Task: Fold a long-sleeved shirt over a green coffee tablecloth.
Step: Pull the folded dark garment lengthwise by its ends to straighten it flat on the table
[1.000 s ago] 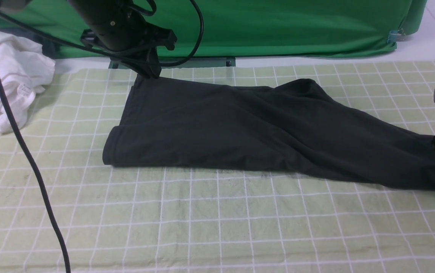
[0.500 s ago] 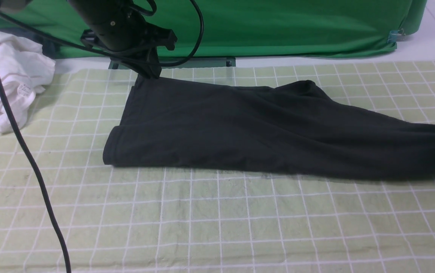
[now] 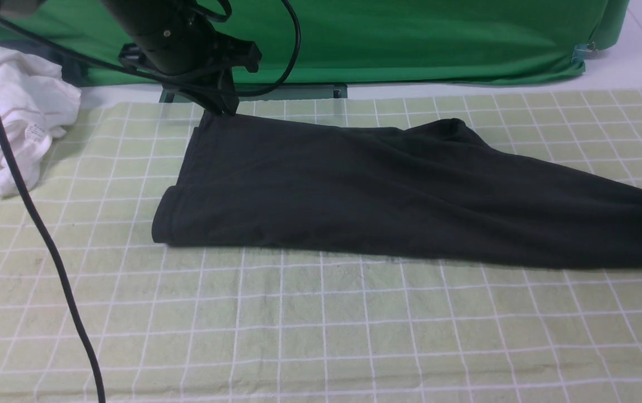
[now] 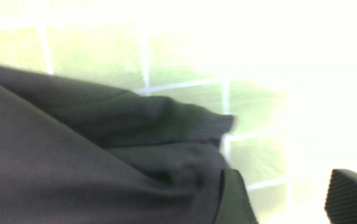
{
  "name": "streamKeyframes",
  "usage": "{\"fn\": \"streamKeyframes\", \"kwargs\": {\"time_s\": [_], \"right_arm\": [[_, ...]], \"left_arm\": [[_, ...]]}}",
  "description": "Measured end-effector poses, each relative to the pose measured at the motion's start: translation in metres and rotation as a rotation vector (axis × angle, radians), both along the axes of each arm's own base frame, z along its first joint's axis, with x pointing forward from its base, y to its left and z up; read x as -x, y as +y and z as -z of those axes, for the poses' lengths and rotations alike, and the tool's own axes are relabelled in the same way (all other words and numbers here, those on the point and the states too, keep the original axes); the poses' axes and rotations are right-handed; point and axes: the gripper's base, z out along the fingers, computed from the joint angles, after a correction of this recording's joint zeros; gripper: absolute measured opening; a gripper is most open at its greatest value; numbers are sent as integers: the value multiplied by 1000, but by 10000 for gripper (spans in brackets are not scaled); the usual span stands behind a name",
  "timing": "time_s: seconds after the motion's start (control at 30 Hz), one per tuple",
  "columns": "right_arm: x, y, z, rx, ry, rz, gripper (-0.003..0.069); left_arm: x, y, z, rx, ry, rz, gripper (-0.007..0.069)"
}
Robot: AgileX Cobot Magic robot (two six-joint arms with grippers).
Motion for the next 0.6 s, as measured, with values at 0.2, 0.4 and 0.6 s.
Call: {"fn": "streamKeyframes", "kwargs": {"time_s": [0.2, 0.4, 0.6], "right_arm": [[14, -3, -48, -107, 15, 73, 528], [23, -10, -14, -216, 107, 93, 571], [20, -16, 27, -236, 161, 107, 574]], "left_arm": [[10, 2, -29, 12, -72, -3, 132], [11, 2, -33, 14, -82, -4, 167], [11, 2, -32, 15, -81, -4, 201]]}}
